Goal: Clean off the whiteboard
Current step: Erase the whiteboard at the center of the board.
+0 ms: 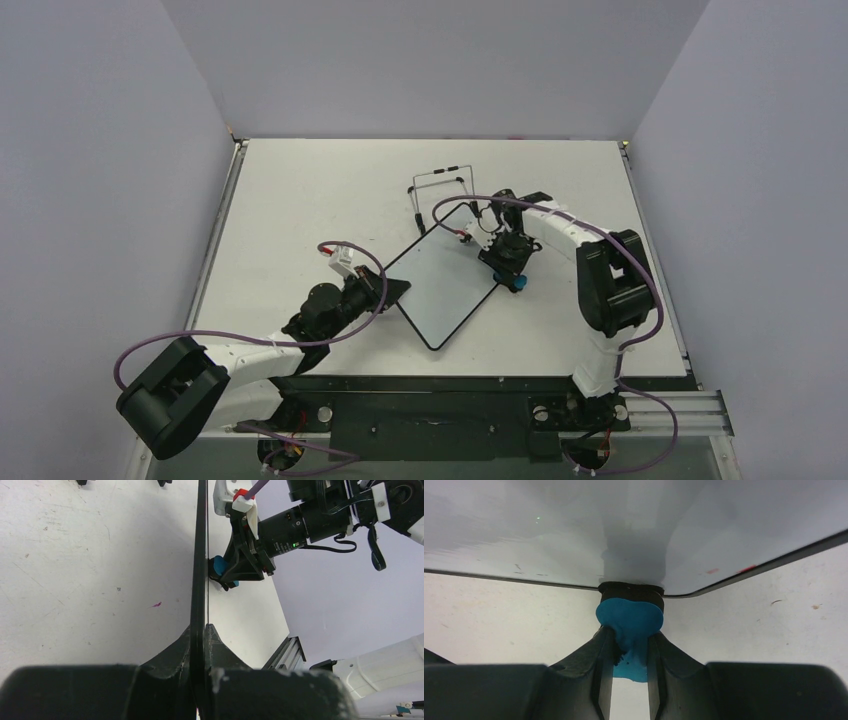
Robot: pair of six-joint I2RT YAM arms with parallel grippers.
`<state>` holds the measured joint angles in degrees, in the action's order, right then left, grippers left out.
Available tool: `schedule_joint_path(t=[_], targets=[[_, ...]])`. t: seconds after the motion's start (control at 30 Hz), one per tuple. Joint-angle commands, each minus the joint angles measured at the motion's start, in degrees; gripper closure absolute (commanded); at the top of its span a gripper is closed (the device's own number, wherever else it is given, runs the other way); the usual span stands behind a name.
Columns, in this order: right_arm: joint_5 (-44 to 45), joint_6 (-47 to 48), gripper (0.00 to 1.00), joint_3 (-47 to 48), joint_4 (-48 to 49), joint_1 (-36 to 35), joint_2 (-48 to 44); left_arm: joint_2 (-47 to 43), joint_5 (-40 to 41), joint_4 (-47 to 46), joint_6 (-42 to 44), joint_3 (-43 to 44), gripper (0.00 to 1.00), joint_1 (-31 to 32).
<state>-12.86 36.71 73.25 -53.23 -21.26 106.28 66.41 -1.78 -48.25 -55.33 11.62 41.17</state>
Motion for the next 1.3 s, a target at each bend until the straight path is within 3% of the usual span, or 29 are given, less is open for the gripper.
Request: schedule_joint_path(t=[0.0, 0.27, 0.4, 0.67, 1.03, 1.27], targets=[[-2.1, -2.3, 1.00, 6.4, 1.4, -1.1, -3.0, -2.1, -1.2, -12.1, -1.8, 1.8, 1.00, 0.1], [3.0, -6.0, 1.00, 11.4, 3.6, 0.4, 0.6, -2.4, -1.2, -11.9, -1.9, 1.7, 1.00, 0.1], [5.6, -3.5, 1.00, 5.7, 2.7, 1.2, 1.8, -2.7, -1.1, -11.8, -1.8, 1.6, 1.00, 0.1], [1.9, 1.5, 1.00, 0.1, -0.7, -1.9, -0.9, -1.5, -1.3, -12.6, -1.8, 1.9, 1.00, 0.1], [1.0, -5.3, 1.00, 12.3, 3.3, 1.4, 0.3, -1.6, -1.5, -11.6, -1.5, 2.4, 1.00, 0.1], [4.8, -1.6, 1.00, 4.9, 2.7, 2.4, 2.2, -1.5, -1.6, -12.0, -1.5, 2.2, 1.00, 0.0]])
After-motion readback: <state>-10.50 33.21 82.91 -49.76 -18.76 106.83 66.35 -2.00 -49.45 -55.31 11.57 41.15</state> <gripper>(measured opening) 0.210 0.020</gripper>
